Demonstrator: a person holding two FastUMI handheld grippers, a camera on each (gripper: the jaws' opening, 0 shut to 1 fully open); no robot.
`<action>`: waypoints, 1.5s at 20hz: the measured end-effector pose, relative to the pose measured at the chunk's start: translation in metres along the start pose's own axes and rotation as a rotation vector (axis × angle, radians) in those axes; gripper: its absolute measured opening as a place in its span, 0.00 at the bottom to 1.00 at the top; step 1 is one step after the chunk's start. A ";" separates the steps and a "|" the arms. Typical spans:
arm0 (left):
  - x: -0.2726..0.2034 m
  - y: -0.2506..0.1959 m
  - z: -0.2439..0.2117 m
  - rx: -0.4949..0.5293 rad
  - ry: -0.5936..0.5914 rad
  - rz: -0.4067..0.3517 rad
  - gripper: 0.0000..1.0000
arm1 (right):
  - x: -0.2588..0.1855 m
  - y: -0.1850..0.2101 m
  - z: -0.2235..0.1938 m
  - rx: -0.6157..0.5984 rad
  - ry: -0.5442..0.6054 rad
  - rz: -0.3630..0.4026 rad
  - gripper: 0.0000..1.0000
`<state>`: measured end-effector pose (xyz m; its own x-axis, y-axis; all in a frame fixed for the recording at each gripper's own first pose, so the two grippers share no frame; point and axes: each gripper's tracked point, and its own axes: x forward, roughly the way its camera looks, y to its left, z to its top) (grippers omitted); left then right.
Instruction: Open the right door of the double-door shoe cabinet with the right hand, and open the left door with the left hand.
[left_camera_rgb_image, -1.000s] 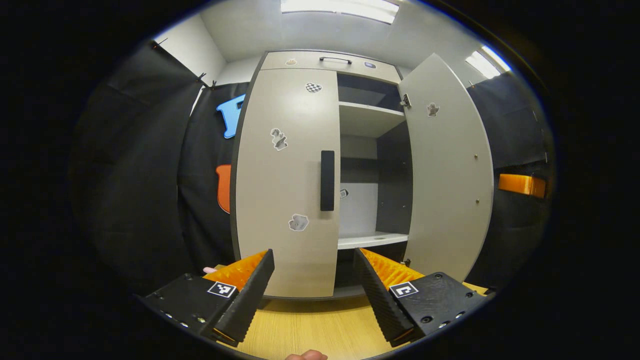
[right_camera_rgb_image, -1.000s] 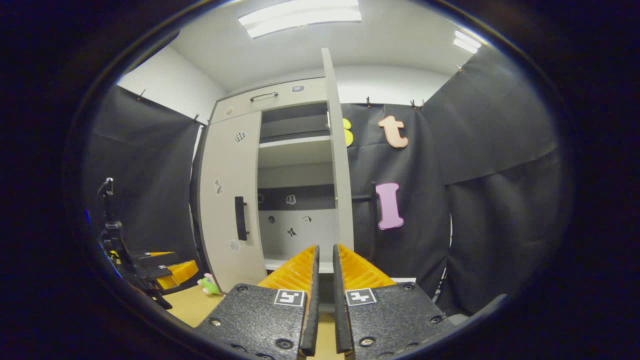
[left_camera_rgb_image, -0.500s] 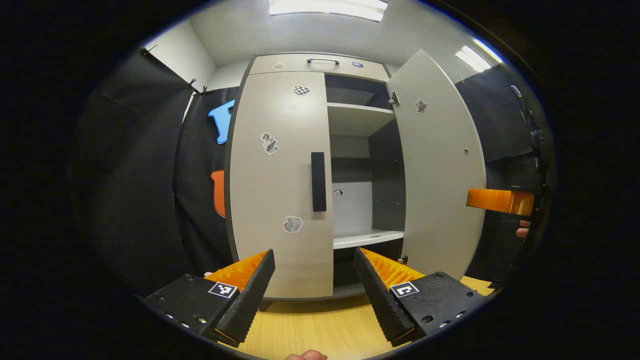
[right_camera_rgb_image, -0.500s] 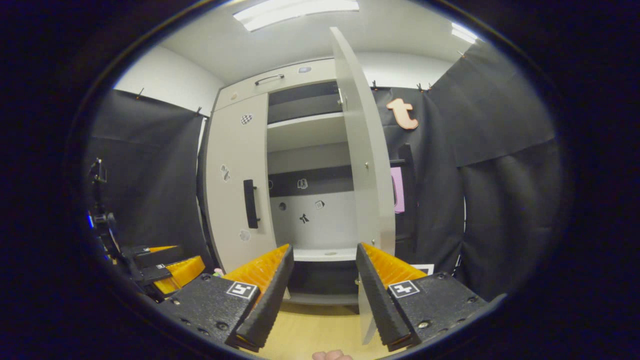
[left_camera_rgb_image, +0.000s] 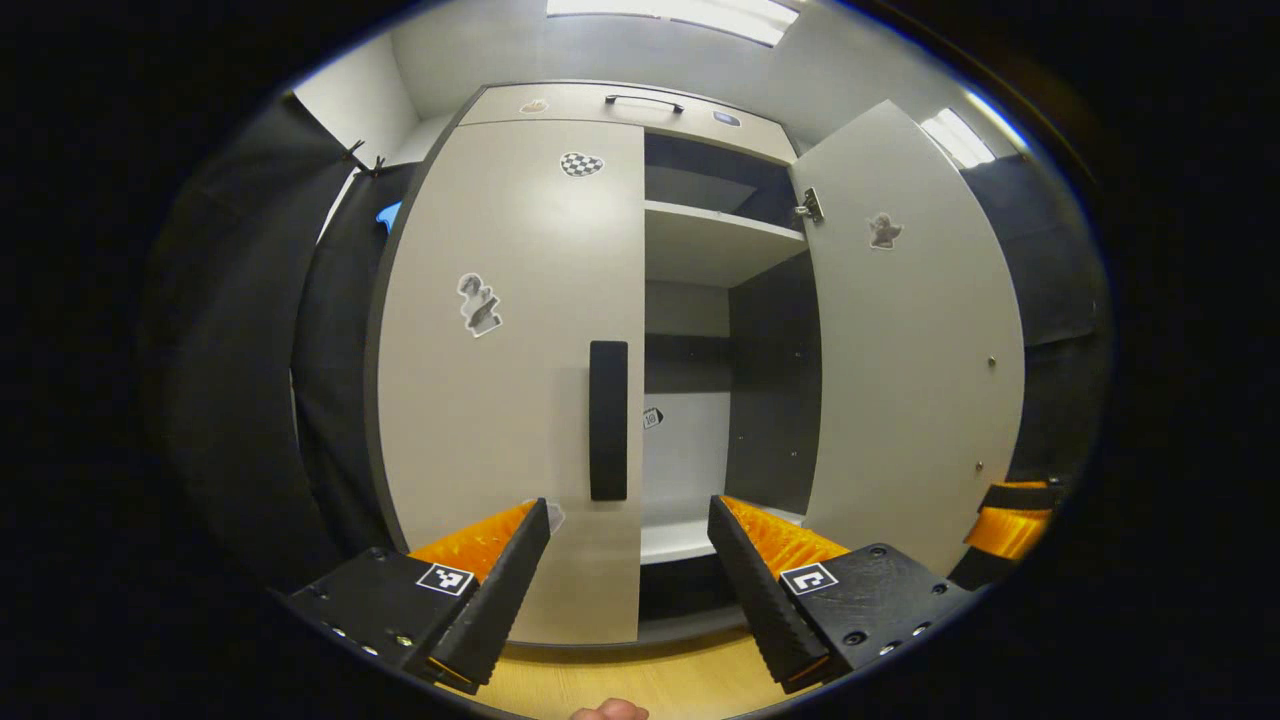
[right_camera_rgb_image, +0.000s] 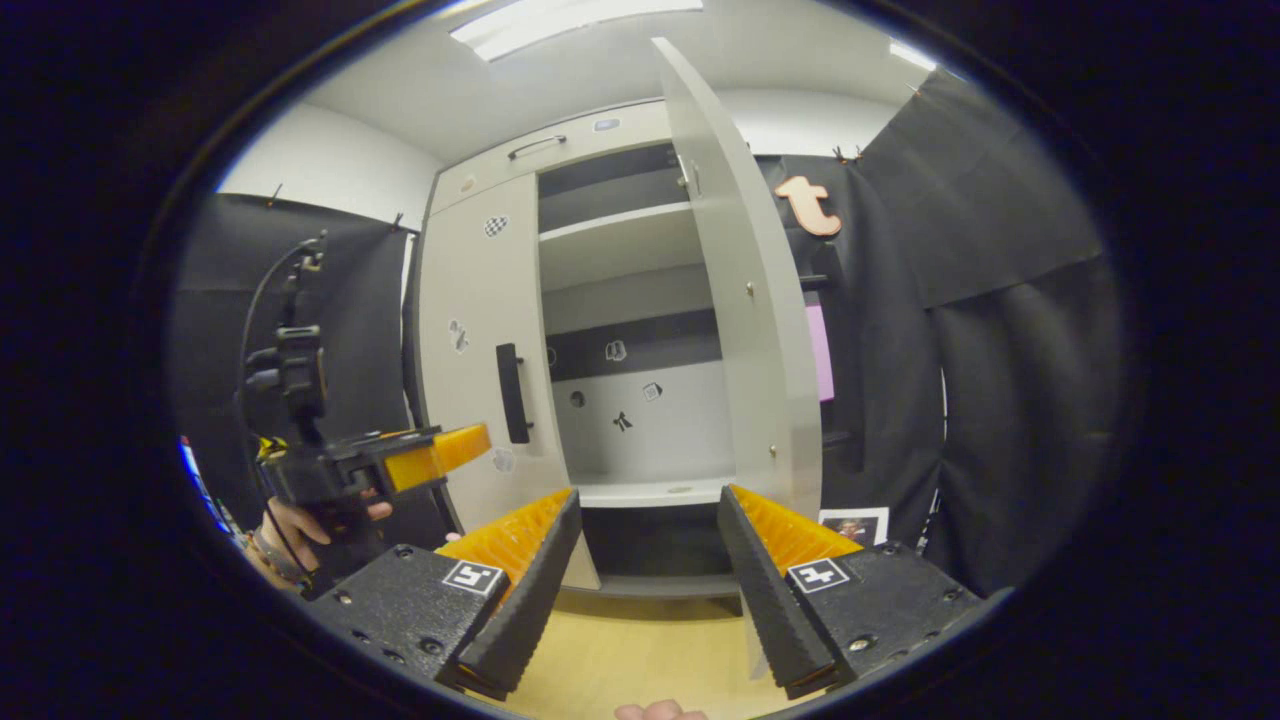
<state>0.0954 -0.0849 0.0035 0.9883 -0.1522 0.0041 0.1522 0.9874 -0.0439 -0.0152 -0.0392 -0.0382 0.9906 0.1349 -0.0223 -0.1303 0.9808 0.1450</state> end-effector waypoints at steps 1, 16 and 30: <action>0.014 0.004 0.007 -0.006 -0.014 0.014 0.95 | -0.001 0.000 -0.001 -0.004 0.000 0.002 0.89; 0.107 0.008 0.022 0.071 -0.028 0.075 0.96 | 0.007 -0.002 -0.025 0.023 0.045 0.036 0.89; 0.105 0.023 0.023 -0.019 -0.036 0.073 0.31 | 0.015 0.014 -0.025 -0.008 0.047 0.092 0.89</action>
<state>0.2023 -0.0776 0.0256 0.9964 -0.0775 0.0359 0.0796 0.9948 -0.0639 -0.0035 -0.0202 -0.0611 0.9715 0.2306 -0.0552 -0.2211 0.9650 0.1410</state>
